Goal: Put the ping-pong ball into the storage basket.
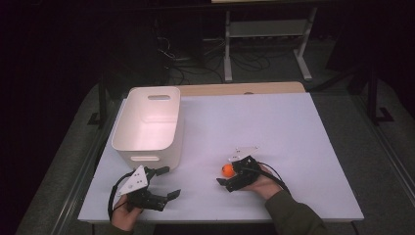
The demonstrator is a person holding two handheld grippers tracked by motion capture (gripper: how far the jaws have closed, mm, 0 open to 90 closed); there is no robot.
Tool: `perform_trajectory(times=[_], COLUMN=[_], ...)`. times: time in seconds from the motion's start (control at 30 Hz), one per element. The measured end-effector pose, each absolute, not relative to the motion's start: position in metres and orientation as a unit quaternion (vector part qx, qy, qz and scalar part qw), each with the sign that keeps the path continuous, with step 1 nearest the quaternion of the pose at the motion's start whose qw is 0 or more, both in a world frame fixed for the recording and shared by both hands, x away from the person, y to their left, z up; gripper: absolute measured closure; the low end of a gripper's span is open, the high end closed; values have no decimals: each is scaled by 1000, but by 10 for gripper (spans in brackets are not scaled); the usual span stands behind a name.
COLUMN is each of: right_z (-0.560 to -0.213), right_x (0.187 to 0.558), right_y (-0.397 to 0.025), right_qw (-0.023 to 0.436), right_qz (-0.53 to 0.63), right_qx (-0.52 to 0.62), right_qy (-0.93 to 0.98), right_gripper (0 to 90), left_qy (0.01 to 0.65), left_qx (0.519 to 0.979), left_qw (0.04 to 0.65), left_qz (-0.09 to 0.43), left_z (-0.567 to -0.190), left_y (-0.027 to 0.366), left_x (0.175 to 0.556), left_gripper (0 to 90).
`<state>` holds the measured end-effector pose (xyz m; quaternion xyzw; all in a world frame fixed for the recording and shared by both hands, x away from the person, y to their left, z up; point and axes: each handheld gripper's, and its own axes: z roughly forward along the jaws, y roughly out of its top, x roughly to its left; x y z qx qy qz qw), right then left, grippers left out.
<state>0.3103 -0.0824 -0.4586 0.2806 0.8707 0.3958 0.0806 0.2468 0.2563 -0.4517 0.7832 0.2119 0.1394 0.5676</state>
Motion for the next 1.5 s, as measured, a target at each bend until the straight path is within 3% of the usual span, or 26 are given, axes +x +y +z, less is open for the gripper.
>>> perform_trajectory(times=[0.93, 1.5], right_z=[-457, -456], right_x=[310, 311], right_y=[-84, -86], right_qw=[80, 78], right_qz=[400, 400], right_qx=[279, 280], right_qy=[870, 869], right_gripper=[356, 447], left_qy=[212, 213], left_qx=[783, 783], left_qw=[568, 568], left_qz=[139, 139], left_z=[-452, -452], left_y=[256, 256], left_x=[247, 247], left_gripper=[140, 141])
